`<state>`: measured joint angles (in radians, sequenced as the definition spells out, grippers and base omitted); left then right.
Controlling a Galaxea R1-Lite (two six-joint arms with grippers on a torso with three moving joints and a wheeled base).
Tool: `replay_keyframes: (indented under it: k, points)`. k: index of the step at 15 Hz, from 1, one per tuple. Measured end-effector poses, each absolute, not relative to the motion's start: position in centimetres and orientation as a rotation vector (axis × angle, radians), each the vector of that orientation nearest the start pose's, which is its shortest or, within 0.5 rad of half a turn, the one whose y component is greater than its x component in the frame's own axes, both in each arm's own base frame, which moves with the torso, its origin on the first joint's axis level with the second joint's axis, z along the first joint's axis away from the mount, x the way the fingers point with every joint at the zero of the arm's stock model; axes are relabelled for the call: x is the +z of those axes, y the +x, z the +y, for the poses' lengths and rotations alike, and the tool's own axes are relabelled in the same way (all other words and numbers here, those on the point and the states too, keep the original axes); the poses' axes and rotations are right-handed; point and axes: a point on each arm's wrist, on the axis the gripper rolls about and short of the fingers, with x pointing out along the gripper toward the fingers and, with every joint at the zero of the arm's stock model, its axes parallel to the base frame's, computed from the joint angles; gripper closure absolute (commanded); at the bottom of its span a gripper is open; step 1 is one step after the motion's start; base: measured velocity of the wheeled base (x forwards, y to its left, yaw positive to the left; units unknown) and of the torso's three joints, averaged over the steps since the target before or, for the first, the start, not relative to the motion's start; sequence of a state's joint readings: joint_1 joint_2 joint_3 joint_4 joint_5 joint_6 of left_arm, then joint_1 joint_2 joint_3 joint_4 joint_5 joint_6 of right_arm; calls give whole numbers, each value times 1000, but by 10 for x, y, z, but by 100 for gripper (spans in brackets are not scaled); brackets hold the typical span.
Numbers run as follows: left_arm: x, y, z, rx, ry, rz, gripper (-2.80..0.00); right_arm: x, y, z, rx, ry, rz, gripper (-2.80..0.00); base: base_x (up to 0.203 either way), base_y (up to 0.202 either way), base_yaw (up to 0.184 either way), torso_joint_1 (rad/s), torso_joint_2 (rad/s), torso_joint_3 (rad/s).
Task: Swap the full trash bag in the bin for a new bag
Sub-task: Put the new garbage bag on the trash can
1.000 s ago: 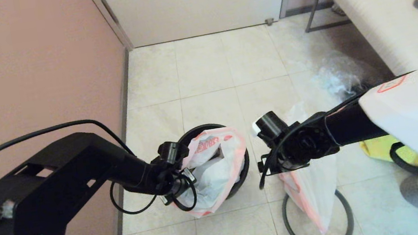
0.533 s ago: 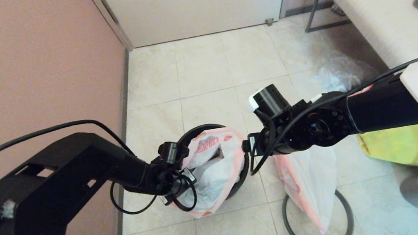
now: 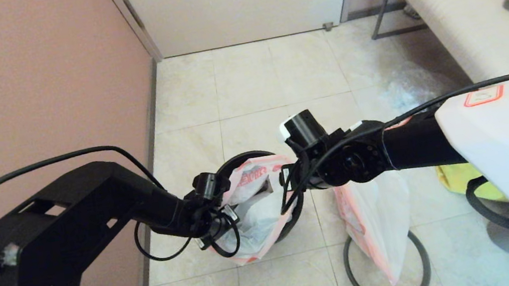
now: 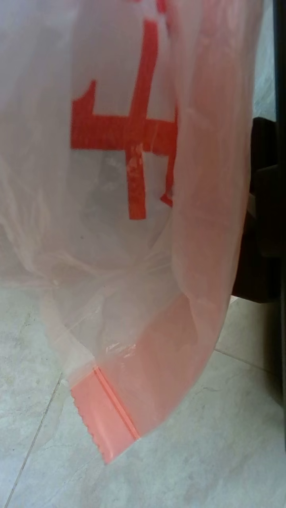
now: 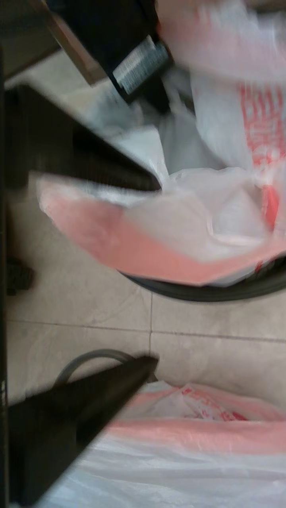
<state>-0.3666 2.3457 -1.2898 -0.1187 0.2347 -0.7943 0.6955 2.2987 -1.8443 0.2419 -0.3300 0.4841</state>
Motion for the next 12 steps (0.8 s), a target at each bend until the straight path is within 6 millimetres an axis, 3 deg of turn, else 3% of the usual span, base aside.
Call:
replay_keyframes:
  k: [4, 12]
  points:
    - [17, 396, -146, 235, -462, 878, 0, 136, 364, 297, 174, 99, 722, 0, 0, 0, 0, 0, 0, 0]
    - [17, 396, -146, 234, -463, 877, 0, 125, 357, 293, 147, 102, 776, 0, 0, 0, 0, 0, 0, 0]
